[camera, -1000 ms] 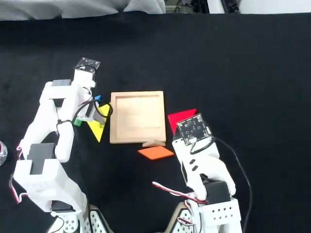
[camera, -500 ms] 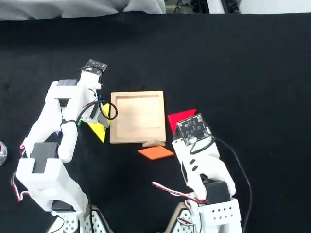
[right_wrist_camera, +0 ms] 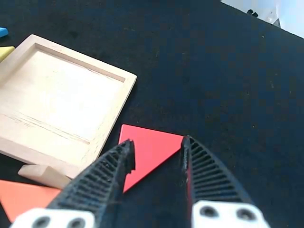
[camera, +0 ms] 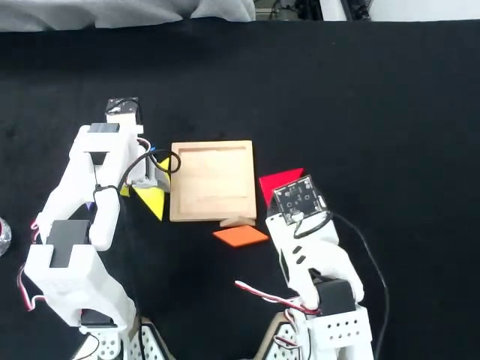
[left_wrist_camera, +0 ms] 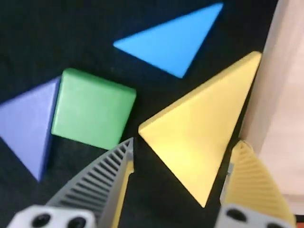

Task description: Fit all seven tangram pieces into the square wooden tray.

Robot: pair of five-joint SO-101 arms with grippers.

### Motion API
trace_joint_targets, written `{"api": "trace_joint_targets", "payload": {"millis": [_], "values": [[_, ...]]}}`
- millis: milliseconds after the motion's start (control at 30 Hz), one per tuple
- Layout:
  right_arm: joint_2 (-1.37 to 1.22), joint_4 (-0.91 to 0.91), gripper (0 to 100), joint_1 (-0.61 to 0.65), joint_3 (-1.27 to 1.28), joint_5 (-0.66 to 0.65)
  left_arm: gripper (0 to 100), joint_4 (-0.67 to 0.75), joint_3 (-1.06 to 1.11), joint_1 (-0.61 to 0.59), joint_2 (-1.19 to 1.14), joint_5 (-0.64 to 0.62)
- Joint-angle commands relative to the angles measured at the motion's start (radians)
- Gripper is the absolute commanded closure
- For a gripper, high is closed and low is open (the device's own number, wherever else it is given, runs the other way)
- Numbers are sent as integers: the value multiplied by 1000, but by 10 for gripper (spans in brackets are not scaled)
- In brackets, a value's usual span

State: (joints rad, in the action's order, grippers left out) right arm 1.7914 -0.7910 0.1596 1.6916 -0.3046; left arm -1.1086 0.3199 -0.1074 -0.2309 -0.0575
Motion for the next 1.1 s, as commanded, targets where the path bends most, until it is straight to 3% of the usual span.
{"api": "trace_joint_targets", "payload": {"millis": [0, 233, 500, 800, 1067], "values": [[-116, 9, 828, -11, 4, 9, 677, 63, -36, 8, 5, 20], [-116, 9, 828, -11, 4, 9, 677, 101, -22, 12, -17, 152], [-116, 9, 828, -11, 4, 9, 679, 3, -99, -27, -74, 155], [-116, 9, 828, -11, 4, 9, 678, -5, -90, -28, -75, 126], [-116, 9, 828, -11, 4, 9, 678, -5, -88, -30, -75, 195]]}}
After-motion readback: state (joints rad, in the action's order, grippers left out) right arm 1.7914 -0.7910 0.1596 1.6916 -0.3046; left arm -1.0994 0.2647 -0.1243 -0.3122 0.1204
